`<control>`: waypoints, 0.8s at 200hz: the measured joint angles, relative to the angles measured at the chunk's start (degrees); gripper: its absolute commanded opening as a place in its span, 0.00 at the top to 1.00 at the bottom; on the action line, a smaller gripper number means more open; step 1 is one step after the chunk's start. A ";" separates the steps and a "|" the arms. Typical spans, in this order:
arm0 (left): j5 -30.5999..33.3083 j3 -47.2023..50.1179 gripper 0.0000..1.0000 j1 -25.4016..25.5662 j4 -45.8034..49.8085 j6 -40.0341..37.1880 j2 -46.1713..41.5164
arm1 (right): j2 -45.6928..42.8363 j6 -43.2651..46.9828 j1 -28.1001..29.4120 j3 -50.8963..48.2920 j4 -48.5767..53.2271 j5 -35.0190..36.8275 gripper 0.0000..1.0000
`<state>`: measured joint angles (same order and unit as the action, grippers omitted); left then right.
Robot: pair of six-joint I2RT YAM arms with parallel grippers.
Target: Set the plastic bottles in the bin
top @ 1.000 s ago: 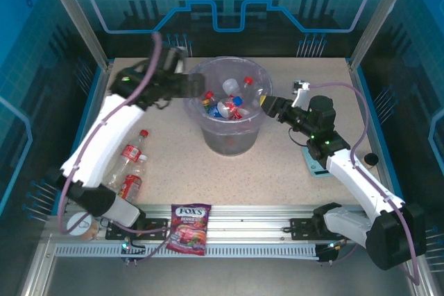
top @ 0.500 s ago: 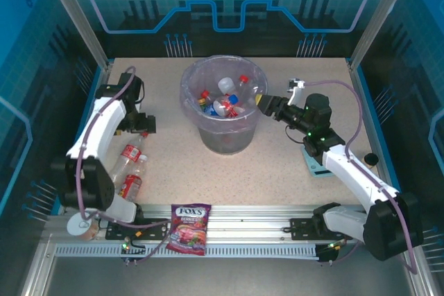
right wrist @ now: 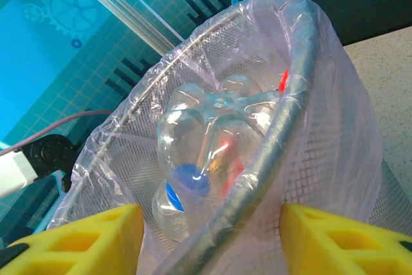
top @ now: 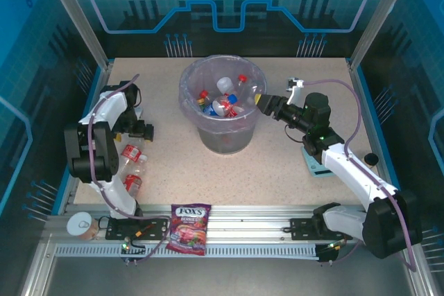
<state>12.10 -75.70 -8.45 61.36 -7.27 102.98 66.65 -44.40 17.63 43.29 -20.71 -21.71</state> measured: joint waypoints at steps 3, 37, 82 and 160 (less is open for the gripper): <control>0.00 0.00 0.01 -0.04 -0.13 -0.22 0.17 | 0.00 0.00 0.00 0.00 0.00 0.00 0.41; 0.07 0.00 0.05 -0.02 -1.14 -0.42 2.10 | 0.00 -0.09 0.00 0.00 -0.33 -0.02 0.41; 1.86 0.11 0.12 -0.02 -2.49 -0.79 3.65 | 0.02 -0.44 0.00 0.00 -0.39 -0.02 0.41; 2.60 0.11 0.29 -0.02 -3.48 -1.64 7.13 | 0.02 -0.44 0.00 0.00 -0.39 0.00 0.41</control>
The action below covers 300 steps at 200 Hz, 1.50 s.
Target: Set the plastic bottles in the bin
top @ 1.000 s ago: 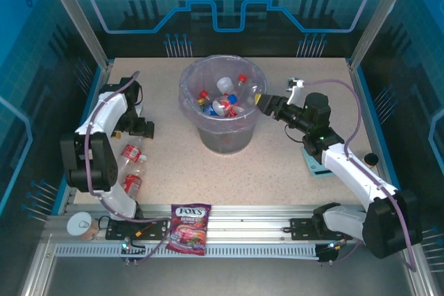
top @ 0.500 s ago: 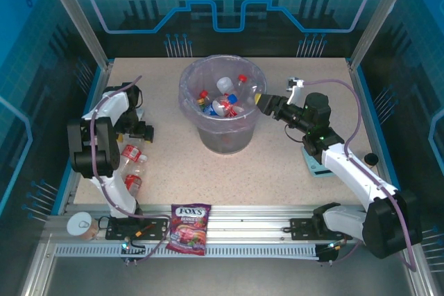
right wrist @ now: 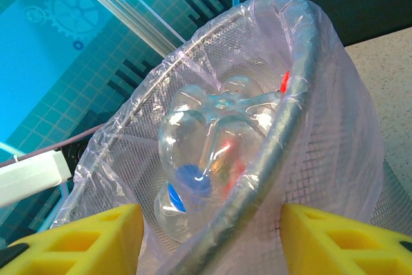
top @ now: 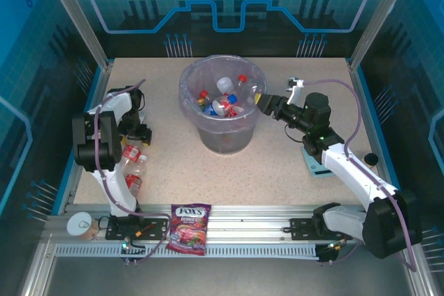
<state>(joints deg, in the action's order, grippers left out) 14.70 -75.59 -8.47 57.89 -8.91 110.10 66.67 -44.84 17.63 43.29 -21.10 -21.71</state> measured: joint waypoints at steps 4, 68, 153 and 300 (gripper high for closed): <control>0.04 0.00 0.29 0.00 0.02 -0.09 0.00 | 0.00 0.00 0.00 0.00 0.00 -0.02 0.41; 1.11 -3.58 0.43 0.00 0.96 0.37 -0.68 | 0.11 0.00 0.00 0.00 -0.09 0.00 0.41; 3.96 -19.93 0.54 2.62 6.80 4.31 -8.39 | -0.02 -0.02 0.04 0.33 0.90 0.24 0.41; -16.11 -35.30 0.61 27.87 -17.75 25.18 -32.24 | -3.10 2.32 5.46 4.72 11.76 8.66 0.42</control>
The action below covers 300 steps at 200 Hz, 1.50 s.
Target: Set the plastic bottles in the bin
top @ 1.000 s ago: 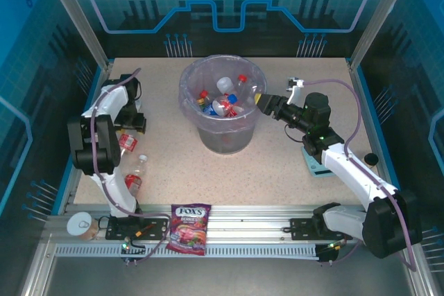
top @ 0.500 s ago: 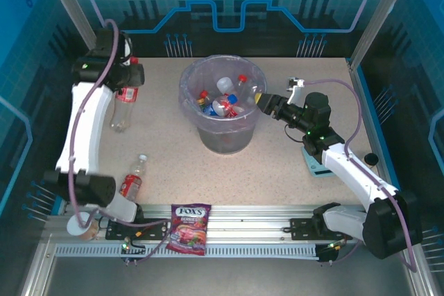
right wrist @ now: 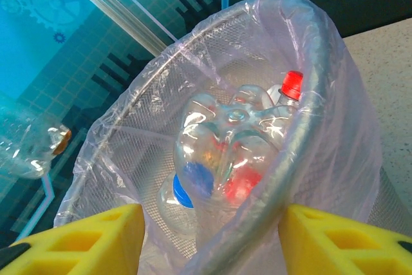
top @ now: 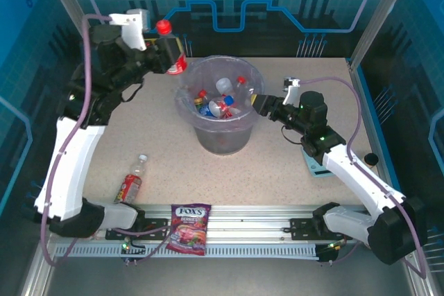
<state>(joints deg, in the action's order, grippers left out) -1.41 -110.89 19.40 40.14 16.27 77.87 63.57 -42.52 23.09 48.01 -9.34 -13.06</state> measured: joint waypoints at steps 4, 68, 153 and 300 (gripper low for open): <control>-0.22 0.00 0.61 0.22 -0.48 0.22 0.66 | -0.13 0.26 0.15 0.02 0.28 0.48 0.42; -1.84 -8.74 0.60 8.74 -1.27 -0.57 16.00 | -1.01 2.75 1.01 1.86 3.52 3.65 0.42; 12.70 -30.73 0.57 19.41 14.82 -14.21 35.52 | -3.43 3.50 1.40 -0.37 0.85 5.20 0.42; 21.57 -37.20 0.58 20.55 21.46 -21.20 42.51 | -5.44 2.95 2.03 -3.06 -1.79 5.79 0.41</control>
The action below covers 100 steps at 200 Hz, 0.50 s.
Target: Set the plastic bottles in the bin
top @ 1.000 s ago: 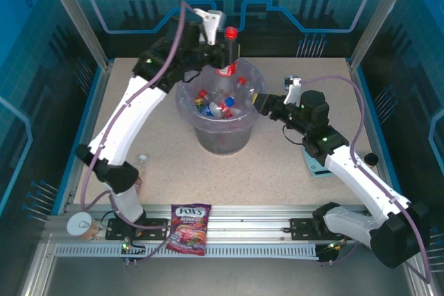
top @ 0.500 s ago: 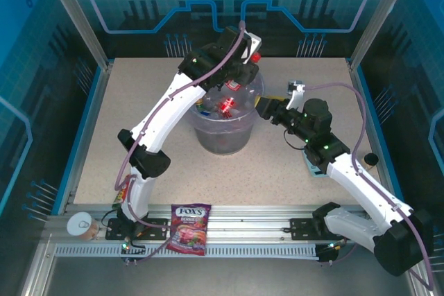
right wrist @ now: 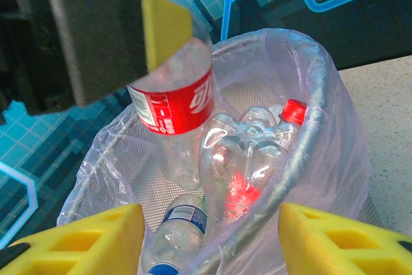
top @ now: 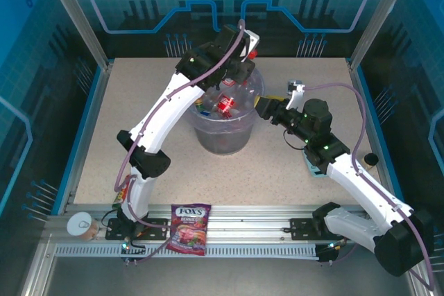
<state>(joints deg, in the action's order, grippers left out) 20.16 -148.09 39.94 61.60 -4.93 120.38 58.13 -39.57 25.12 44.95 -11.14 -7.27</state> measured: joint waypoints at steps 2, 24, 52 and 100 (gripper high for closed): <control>-0.02 0.24 0.58 -0.04 0.02 0.00 0.00 | -0.02 0.00 0.00 0.00 0.00 0.00 0.42; -0.02 2.91 0.55 -0.55 0.52 0.02 0.00 | -0.07 0.02 0.00 0.00 0.00 0.00 0.42; -0.09 5.55 0.33 -1.18 0.50 -0.07 0.00 | -0.07 0.02 0.00 0.00 0.04 0.00 0.41; -0.26 6.19 0.03 -1.92 0.74 1.01 -0.28 | 0.17 0.02 0.07 0.00 0.02 -0.07 0.41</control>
<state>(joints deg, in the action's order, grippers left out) 19.90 -141.91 38.02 62.35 -3.92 120.09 58.30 -39.55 25.19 44.95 -11.11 -7.33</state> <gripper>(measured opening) 0.933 0.585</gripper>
